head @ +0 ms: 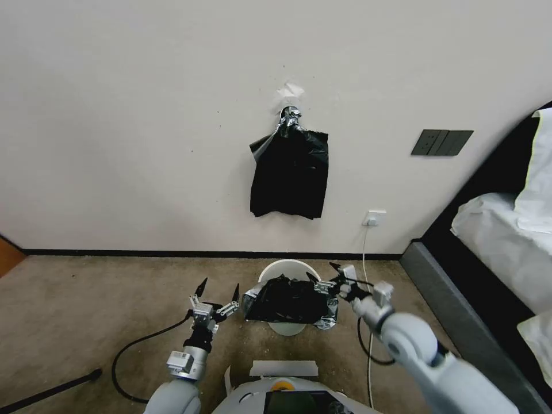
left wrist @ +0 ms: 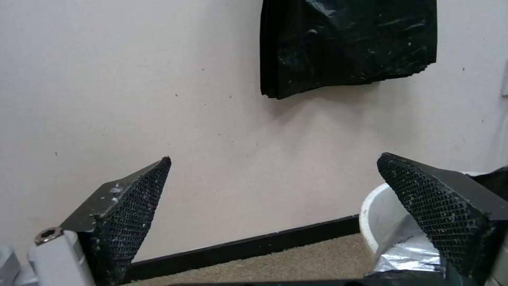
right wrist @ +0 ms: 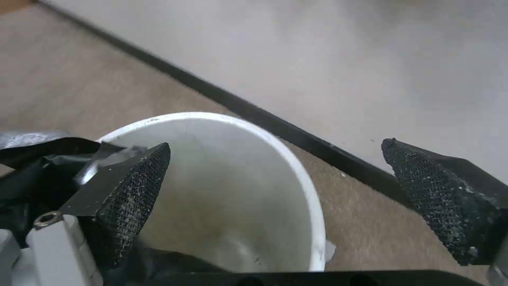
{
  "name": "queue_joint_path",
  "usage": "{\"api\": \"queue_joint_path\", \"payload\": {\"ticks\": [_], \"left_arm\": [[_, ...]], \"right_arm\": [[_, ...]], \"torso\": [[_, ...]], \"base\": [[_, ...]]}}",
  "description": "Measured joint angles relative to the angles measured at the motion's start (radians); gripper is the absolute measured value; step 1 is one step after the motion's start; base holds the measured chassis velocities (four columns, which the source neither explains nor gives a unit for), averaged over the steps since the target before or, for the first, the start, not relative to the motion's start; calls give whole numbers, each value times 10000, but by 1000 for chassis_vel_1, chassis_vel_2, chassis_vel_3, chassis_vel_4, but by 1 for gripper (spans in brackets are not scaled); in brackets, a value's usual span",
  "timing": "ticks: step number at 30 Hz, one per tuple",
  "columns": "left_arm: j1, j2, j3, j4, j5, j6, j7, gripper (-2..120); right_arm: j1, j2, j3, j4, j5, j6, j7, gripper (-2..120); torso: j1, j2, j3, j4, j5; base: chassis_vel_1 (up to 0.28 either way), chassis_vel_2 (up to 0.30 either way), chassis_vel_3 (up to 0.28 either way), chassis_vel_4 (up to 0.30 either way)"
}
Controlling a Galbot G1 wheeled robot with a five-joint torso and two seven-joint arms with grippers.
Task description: Place a trash bag onto the trash bin.
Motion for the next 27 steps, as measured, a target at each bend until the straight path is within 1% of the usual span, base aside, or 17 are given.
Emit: {"api": "queue_joint_path", "payload": {"ticks": [1, 2, 3, 5, 6, 9, 10, 12, 14, 15, 17, 18, 21, 22, 24, 26, 27], "left_arm": [[100, -65, -62, -33, 24, -16, 40, 100], [100, -65, -62, -33, 24, -16, 40, 100], [163, -116, -107, -54, 39, -35, 61, 100], [366, -275, -236, -146, 52, -63, 118, 100], [366, -275, -236, -146, 52, -63, 118, 100], [586, -425, -416, -276, 111, -82, 187, 100], [586, -425, -416, -276, 111, -82, 187, 100], [723, -499, -546, -366, 199, -84, 202, 100], [878, -577, -656, -448, 244, -84, 214, 100], [878, -577, -656, -448, 244, -84, 214, 100], [979, -640, -720, -508, 253, -84, 225, 100], [1041, -710, -744, -535, 259, -117, 241, 100], [1062, -759, -735, -535, 273, -152, 251, 100], [1087, -858, -657, -534, 304, -184, 257, 100], [1099, -983, -546, -539, 312, -187, 257, 100], [1101, -1017, -514, -554, 312, -187, 254, 100], [1100, -1039, -498, -575, 312, -185, 249, 100]], "right_arm": [[551, -103, -493, -437, 38, -58, -315, 100], [551, -103, -493, -437, 38, -58, -315, 100], [921, -151, -848, -742, 29, -73, -527, 100], [2064, -207, -1929, -1611, -80, -78, -1081, 100], [2064, -207, -1929, -1611, -80, -78, -1081, 100], [3425, -37, -3163, -2665, -151, 75, -1502, 100], [3425, -37, -3163, -2665, -151, 75, -1502, 100], [3999, 158, -3723, -3162, -156, 192, -1750, 100], [4455, 339, -4250, -3574, -144, 298, -1992, 100], [4455, 339, -4250, -3574, -144, 298, -1992, 100], [4729, 464, -4628, -3889, -198, 454, -2166, 95], [4916, 566, -4868, -4157, -263, 576, -2263, 88], [5016, 629, -4974, -4313, -283, 635, -2322, 84], [5143, 699, -5115, -4527, -302, 719, -2463, 76], [5274, 766, -5281, -4779, -310, 820, -2582, 68], [5304, 778, -5319, -4848, -312, 844, -2609, 65], [5351, 800, -5381, -4952, -318, 874, -2651, 60]], "torso": [[0, 0, 0, -3, 3], [0, 0, 0, -3, 3], [0, 0, 0, -7, 3], [0, 0, 0, -5, 3], [0, 0, 0, -5, 3], [-1, 0, 0, -3, -2], [-1, 0, 0, -3, -2], [0, 0, 0, -3, 5], [0, 0, 0, -2, -1], [0, 0, 0, -2, -1], [0, 0, 0, -2, 4], [0, 0, 0, -3, 1], [0, 0, 0, -5, 2], [0, 0, 0, -3, 1], [-1, 0, 0, -3, 1], [0, -1, 0, -3, 1], [0, -1, 0, -4, 0]], "base": [[0, 0, 0, 0], [0, 0, 0, 0], [0, 0, 0, 0], [0, 0, 0, 0], [0, 0, 0, 0], [0, 0, 0, 0], [0, 0, 0, 0], [0, 0, 0, 0], [0, 0, 0, 0], [0, 0, 0, 0], [0, 0, 0, 0], [0, 0, 0, 0], [0, 0, 0, 0], [0, 0, 0, 0], [0, 0, 0, 0], [0, 0, 0, 0], [0, 0, 0, 0]]}}
